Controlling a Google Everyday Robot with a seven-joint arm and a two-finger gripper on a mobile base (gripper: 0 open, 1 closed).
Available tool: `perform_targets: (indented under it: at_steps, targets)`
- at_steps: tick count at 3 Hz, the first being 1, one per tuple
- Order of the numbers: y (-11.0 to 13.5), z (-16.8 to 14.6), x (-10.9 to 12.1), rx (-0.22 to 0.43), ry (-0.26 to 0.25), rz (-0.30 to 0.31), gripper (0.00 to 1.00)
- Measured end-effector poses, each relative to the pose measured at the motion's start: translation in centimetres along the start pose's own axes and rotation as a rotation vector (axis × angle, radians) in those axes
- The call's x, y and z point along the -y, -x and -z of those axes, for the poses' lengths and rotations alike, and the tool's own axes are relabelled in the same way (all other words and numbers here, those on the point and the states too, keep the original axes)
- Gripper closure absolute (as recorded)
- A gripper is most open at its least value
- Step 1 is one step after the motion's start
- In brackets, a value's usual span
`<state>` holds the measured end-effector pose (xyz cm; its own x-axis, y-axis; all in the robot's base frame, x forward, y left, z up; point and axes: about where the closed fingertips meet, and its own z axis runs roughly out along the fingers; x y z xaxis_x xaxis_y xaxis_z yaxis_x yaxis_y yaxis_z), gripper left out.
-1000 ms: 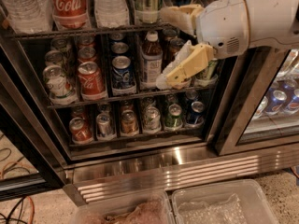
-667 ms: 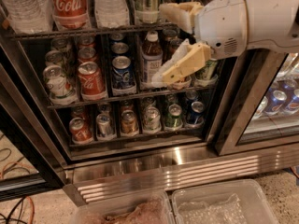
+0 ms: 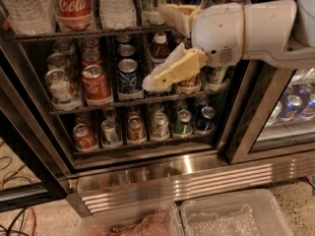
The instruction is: Pick water bottle from top shelf of fridge
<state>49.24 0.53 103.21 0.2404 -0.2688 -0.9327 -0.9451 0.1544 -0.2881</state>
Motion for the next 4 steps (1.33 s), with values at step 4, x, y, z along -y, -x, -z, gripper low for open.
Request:
perform_targets:
  at_steps: [4]
  targets:
    - [1.5, -4.0, 1.0, 0.046, -0.115, -0.005, 0.0]
